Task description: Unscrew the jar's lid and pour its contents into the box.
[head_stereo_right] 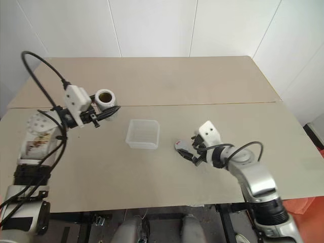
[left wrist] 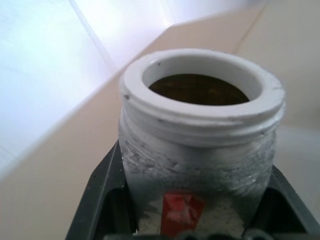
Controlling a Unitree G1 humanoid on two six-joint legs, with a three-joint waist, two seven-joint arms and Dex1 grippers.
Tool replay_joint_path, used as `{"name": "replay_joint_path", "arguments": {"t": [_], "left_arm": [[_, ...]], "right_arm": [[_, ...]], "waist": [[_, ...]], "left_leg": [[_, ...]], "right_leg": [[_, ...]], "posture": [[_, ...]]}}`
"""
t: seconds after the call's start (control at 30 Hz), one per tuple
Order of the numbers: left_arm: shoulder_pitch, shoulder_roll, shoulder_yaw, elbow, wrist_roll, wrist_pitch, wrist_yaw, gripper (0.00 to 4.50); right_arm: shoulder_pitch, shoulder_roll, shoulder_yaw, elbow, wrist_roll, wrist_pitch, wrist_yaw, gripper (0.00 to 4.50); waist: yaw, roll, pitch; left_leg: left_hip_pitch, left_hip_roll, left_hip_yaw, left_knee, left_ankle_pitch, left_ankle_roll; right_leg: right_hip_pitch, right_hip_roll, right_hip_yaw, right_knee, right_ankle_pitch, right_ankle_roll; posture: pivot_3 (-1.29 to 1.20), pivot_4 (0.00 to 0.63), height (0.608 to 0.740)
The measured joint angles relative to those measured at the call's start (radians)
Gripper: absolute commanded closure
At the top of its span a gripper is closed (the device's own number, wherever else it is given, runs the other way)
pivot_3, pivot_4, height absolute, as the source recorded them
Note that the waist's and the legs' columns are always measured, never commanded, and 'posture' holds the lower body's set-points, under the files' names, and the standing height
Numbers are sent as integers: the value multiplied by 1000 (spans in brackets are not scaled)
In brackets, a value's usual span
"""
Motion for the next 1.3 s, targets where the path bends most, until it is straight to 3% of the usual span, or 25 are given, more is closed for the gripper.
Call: {"name": "replay_joint_path", "arguments": {"t": [0.07, 0.17, 0.3, 0.4, 0.6, 0.93, 1.03, 1.17, 1.23, 1.3], "left_arm": [[-56, 29, -78, 87, 210, -169, 192, 2551], [-212, 133, -305, 208, 665, -382, 612, 2551], [-403, 154, -581, 337, 1115, -402, 1069, 2551], [-450, 111, -696, 446, 1254, -350, 1206, 2551], [-510, 43, -827, 521, 1389, -239, 1305, 2551], [-522, 48, -838, 521, 1362, -242, 1325, 2551], [-514, 49, -781, 521, 1242, -300, 1268, 2551], [-410, 51, -535, 506, 779, -390, 922, 2551], [-300, 6, -348, 399, 409, -243, 605, 2551], [-239, -40, -229, 274, 149, -21, 390, 2551]], "right_arm": [[-82, -37, -41, -40, 74, 61, 41, 24], [-224, -74, -45, -51, 194, 164, 123, 24], [-351, -89, 20, -36, 245, 208, 191, 24], [-398, -88, 66, 7, 240, 212, 206, 24], [-438, -50, 83, 42, 241, 212, 195, 24], [-405, -40, 42, 4, 287, 212, 174, 24], [-395, -39, 42, -6, 288, 205, 165, 24], [-367, -39, 42, -16, 281, 168, 159, 24], [-357, -39, 38, -16, 271, 146, 150, 24], [-354, -38, 33, -16, 265, 132, 138, 24]], "waist": [[0, 0, 0], [4, 0, 0], [9, 0, 0], [8, 0, 0], [8, 0, 0], [7, 0, 0], [7, 0, 0], [0, 0, 0], [-5, 0, 0], [-7, 0, 0]], "left_leg": [[1, 1, 0, -1, 0, 0], [1, 0, 0, -2, 0, 0], [-3, 0, 6, -3, -1, 1], [-8, 1, 8, -2, -1, 1], [-14, 0, 8, 0, 2, -4], [-13, 0, 7, 2, 0, 1], [-13, 0, 7, 2, 0, 1], [-12, 1, 7, 3, 2, -4], [-12, 2, 6, 5, 3, -5], [-13, 2, 2, 7, 3, -4]], "right_leg": [[1, 0, 0, -2, 1, 0], [2, 0, -1, -4, 2, 0], [1, 0, -3, -3, 3, 2], [-3, 0, -4, -3, 2, 3], [-6, -2, -7, -3, 2, 4], [-6, -3, -8, -2, 2, 4], [-6, -3, -8, -1, 2, 4], [-6, -4, -8, -1, 2, 4], [-6, -4, -8, 0, 2, 4], [-5, -4, -8, 1, 1, 5]], "posture": [[0, 150, 740], [0, 150, 740], [0, 150, 740], [0, 150, 740], [0, 150, 740], [0, 150, 740], [0, 150, 740], [0, 150, 740], [0, 150, 740], [0, 150, 740]]}}
